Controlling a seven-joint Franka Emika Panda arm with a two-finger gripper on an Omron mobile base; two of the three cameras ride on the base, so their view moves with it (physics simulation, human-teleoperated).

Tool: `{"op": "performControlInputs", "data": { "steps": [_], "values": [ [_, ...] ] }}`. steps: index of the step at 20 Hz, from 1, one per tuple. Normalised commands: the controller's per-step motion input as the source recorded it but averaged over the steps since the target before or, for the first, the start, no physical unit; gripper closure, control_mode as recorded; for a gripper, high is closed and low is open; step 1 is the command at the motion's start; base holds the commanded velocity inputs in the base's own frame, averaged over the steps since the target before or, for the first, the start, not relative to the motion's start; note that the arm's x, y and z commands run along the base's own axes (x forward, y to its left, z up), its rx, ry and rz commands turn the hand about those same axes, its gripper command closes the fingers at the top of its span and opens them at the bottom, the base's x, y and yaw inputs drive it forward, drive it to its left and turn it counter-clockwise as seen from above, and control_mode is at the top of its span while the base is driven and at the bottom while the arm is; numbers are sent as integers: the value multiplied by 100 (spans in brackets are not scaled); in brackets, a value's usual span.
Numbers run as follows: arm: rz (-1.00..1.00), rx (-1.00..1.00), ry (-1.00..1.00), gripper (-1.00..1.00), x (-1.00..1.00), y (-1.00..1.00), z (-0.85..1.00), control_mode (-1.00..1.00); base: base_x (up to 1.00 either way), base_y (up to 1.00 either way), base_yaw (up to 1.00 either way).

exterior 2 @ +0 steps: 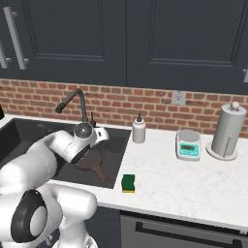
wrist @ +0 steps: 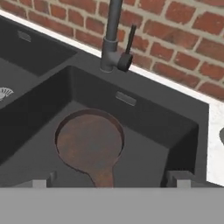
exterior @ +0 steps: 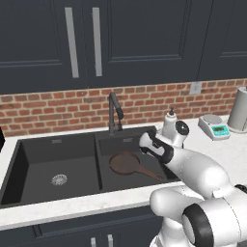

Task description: Pick the pan and sponge and place them into the sink. Then turn on the water.

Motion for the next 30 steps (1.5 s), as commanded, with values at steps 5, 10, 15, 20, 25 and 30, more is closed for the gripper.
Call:
{"op": "performControlInputs", "data": {
  "steps": [5,10,15,20,25,30],
  "values": [
    [-10,0,26,-100,-52,-45,4,-100,0,0,0],
    [-6,0,19,-100,-64,-53,0,-100,0,0,0],
    [-5,0,17,-100,-52,-53,0,-100,0,0,0],
    [-8,1,5,-100,-56,-43,0,-100,0,0,0],
    [0,0,7,-100,-35,-46,0,-100,0,0,0],
    [0,0,9,-100,-10,-44,0,-100,0,0,0]
  ]
}}
